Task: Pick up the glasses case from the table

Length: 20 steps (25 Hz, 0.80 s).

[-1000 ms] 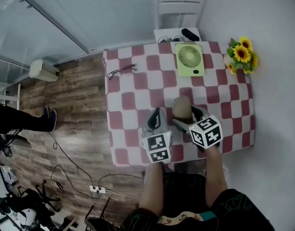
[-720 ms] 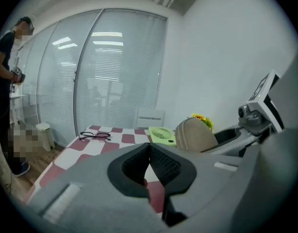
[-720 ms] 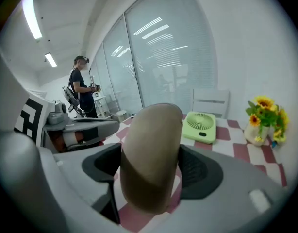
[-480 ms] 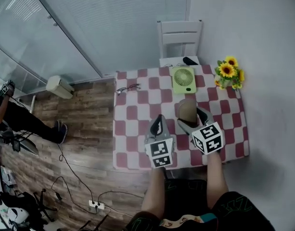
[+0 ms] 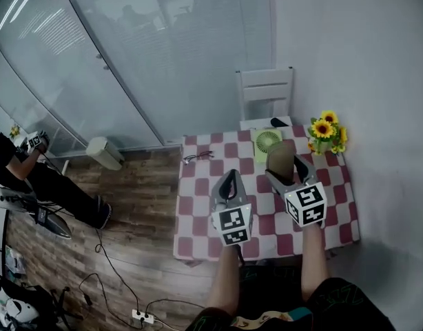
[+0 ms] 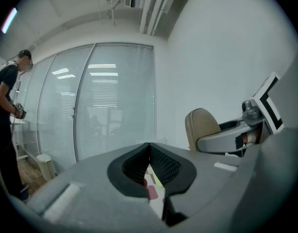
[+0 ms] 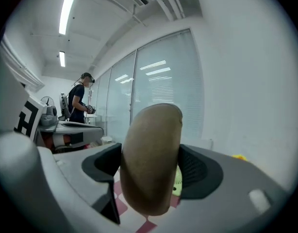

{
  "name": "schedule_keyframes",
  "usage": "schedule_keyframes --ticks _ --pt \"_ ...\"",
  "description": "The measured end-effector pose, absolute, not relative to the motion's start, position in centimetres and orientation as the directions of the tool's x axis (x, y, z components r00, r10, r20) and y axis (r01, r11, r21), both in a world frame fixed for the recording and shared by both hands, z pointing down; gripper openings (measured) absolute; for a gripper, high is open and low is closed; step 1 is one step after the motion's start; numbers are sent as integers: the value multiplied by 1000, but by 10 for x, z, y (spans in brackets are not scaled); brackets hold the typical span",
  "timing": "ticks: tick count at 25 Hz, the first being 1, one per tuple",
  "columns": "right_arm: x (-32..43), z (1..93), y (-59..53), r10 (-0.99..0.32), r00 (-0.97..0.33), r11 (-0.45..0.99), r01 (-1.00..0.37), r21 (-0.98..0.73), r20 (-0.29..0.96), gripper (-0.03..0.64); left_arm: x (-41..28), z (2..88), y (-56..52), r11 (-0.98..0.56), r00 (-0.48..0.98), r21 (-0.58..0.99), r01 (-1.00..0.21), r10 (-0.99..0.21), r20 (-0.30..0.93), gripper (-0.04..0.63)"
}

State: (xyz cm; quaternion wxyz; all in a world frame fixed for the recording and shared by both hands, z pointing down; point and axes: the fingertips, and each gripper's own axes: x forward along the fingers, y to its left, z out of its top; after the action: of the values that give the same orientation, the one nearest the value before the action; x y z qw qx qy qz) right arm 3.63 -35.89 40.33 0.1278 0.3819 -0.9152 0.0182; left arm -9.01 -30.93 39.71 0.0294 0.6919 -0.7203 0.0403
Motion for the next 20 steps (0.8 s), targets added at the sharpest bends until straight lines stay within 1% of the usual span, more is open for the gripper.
schedule_keyframes --ticks 4,7,11,20 --pt "38 370 -367 -718 -677 694 -714 95 160 371 -94 369 -313 43 -44 -49 -998 -998 36 11" --pt "38 354 -369 -725 -678 688 -718 106 121 371 -96 352 -316 44 -45 -67 -997 -999 3 11" --pt "36 347 -371 -724 -683 690 -714 120 100 371 -101 343 -319 58 -56 -77 -995 -998 -23 11" --pt "45 346 -375 -732 -675 681 -721 127 89 371 -100 342 -321 64 -61 -90 -994 -998 -31 11"
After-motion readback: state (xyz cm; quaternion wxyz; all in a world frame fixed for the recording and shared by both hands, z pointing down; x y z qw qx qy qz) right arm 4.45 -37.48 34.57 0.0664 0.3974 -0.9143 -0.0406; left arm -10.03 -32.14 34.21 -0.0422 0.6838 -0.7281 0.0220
